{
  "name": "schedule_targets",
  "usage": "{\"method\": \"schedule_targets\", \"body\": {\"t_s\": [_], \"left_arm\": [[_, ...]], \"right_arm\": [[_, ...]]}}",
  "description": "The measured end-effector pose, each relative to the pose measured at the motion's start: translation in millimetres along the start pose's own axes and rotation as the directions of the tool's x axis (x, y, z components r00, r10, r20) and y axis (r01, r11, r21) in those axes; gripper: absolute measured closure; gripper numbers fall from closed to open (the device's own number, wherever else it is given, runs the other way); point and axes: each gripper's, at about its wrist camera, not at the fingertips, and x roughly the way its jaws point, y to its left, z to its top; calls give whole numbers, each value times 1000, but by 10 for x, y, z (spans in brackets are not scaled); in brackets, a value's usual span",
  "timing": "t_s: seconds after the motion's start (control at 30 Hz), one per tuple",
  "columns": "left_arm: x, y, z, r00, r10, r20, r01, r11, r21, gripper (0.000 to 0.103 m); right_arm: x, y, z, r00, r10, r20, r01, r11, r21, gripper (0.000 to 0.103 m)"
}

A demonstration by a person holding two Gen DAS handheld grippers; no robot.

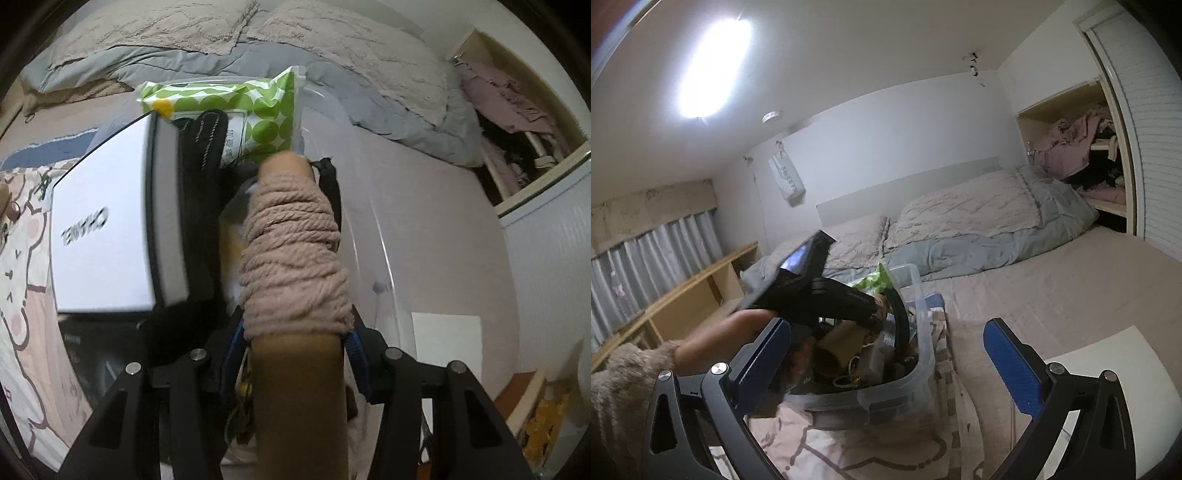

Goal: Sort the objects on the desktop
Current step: 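Lower the rope-wrapped tube into the clear bin beside the black box with the left tool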

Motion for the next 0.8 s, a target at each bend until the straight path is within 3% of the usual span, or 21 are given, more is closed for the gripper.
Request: {"method": "schedule_targets", "body": {"t_s": [0.1,0.17,0.4,0.53,0.57,0.7,0.8], "left_arm": [[72,-83,45,999,47,-13,-46,997,55,47],[14,-104,12,998,53,13,-55,993,105,21],[-449,10,-253,993,15,116,-45,966,255,20],[-722,138,-434,982,-39,186,-21,950,312,20],[-791,197,-486,978,-51,204,-18,946,323,20],[-961,388,-608,962,-83,260,-13,937,348,20],[-1047,558,-721,951,-88,297,-28,931,364,20]], "right_arm": [[18,-24,-6,1000,-4,2,4,1000,4,0],[43,-29,-28,1000,-5,-2,5,1000,3,0],[244,-4,-70,995,-75,-71,73,997,-38,0],[377,39,-73,992,-77,-99,72,996,-58,0],[420,60,-68,992,-65,-107,58,996,-61,5],[729,141,-70,977,4,-215,-15,999,-50,60],[960,201,-154,948,1,-319,-23,998,-65,79]]}}
